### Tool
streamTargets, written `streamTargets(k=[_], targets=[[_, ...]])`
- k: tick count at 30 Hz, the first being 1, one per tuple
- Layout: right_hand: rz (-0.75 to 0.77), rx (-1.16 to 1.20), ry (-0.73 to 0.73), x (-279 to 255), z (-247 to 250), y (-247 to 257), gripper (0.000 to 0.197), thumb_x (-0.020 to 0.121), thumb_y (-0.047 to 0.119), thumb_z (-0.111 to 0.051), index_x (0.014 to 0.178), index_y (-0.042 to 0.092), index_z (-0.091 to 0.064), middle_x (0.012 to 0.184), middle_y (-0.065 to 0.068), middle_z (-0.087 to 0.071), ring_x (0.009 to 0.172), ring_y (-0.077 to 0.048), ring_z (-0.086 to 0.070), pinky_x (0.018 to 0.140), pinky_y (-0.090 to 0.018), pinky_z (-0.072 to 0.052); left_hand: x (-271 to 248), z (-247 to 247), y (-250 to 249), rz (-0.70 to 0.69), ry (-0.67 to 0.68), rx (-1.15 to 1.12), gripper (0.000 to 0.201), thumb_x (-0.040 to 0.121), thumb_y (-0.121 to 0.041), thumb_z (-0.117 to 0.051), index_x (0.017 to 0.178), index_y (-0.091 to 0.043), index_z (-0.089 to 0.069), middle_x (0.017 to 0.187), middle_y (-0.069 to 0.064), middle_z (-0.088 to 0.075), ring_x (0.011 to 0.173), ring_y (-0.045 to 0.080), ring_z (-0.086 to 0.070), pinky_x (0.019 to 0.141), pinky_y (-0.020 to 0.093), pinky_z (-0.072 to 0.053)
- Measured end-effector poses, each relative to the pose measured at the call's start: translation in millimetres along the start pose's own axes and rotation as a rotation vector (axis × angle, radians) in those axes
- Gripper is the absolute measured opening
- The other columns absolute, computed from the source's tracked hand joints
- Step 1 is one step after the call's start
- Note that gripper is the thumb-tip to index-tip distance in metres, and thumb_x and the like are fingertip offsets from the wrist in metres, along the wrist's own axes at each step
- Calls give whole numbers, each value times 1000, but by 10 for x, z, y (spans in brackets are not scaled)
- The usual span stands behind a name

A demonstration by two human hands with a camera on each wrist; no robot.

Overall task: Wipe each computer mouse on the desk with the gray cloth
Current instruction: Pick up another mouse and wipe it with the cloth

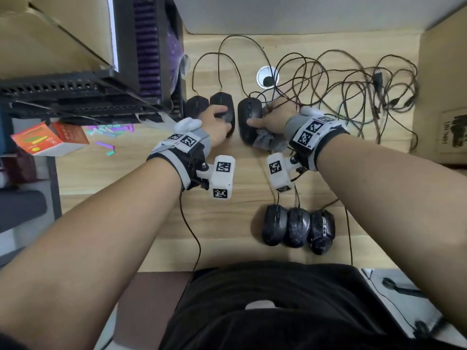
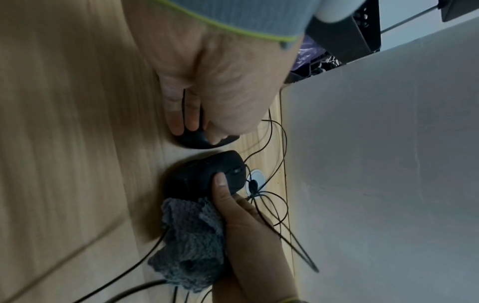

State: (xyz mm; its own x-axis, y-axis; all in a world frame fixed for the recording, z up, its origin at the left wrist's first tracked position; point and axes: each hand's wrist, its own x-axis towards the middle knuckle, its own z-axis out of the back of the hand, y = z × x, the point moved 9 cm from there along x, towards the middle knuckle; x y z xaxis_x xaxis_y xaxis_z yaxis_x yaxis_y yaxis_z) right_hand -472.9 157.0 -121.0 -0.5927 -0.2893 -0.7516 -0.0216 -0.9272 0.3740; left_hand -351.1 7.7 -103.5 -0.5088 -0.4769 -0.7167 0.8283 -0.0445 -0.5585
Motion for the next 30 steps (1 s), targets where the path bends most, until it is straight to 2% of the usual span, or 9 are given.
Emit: streamTargets(k=[4,7,10,15,18,23,25,27,30], targets=[[-14,-76,-21,63,9,93,65,64,70,-73,98,15,-67,95,-2,-70,88,-20,-66,86,-38,-55,74,12,56,6,-28,45,40,89,0,-64,127,-12,-60,114,13,-67,110,27,-63,103,36,-48],[-4,26,-73,136,79,135,54,72,58,-76,103,14,-70,96,-1,-71,92,-18,-66,83,-32,-53,122,30,76,25,-42,62,37,91,-3,-64,127,-12,-59,104,8,-62,96,21,-59,94,31,-49],[24,68,-130,168,141,164,45,74,52,-77,101,16,-70,95,1,-71,91,-17,-66,82,-30,-53,152,44,107,27,-33,91,38,93,-6,-64,129,-15,-57,106,6,-62,93,20,-58,85,28,-47],[31,55,-109,179,121,152,41,73,51,-78,93,18,-65,90,4,-65,85,-13,-59,72,-25,-43,168,72,117,31,-36,95,35,94,-10,-64,128,-17,-57,109,3,-62,95,19,-58,93,32,-49],[27,116,-85,199,160,96,36,75,48,-78,93,19,-67,88,4,-67,84,-12,-60,74,-24,-45,165,75,112,31,-39,90,33,94,-10,-65,127,-16,-59,108,3,-62,95,19,-58,93,32,-49],[72,482,-141,152,388,67,30,75,42,-78,66,21,-59,70,2,-65,71,-15,-62,82,-37,-57,153,65,121,22,-29,93,33,94,-8,-64,125,-17,-60,106,3,-64,96,21,-61,94,34,-51],[186,708,-69,72,355,212,27,72,36,-81,71,17,-62,74,-3,-65,72,-18,-63,83,-41,-56,133,45,62,-25,-8,99,38,92,-2,-61,125,-20,-61,100,2,-64,93,24,-62,84,33,-52],[305,751,12,-17,277,390,25,70,27,-85,81,15,-66,82,-3,-65,79,-17,-63,83,-34,-56,98,-5,-57,-93,39,154,46,91,3,-53,129,-21,-61,99,3,-65,88,23,-59,75,29,-46],[359,378,24,-87,108,484,34,73,17,-82,104,15,-67,98,4,-62,94,-14,-64,82,-17,-53,78,-119,-174,-130,104,242,50,93,3,-46,136,-18,-56,111,10,-65,94,29,-59,77,28,-43]])
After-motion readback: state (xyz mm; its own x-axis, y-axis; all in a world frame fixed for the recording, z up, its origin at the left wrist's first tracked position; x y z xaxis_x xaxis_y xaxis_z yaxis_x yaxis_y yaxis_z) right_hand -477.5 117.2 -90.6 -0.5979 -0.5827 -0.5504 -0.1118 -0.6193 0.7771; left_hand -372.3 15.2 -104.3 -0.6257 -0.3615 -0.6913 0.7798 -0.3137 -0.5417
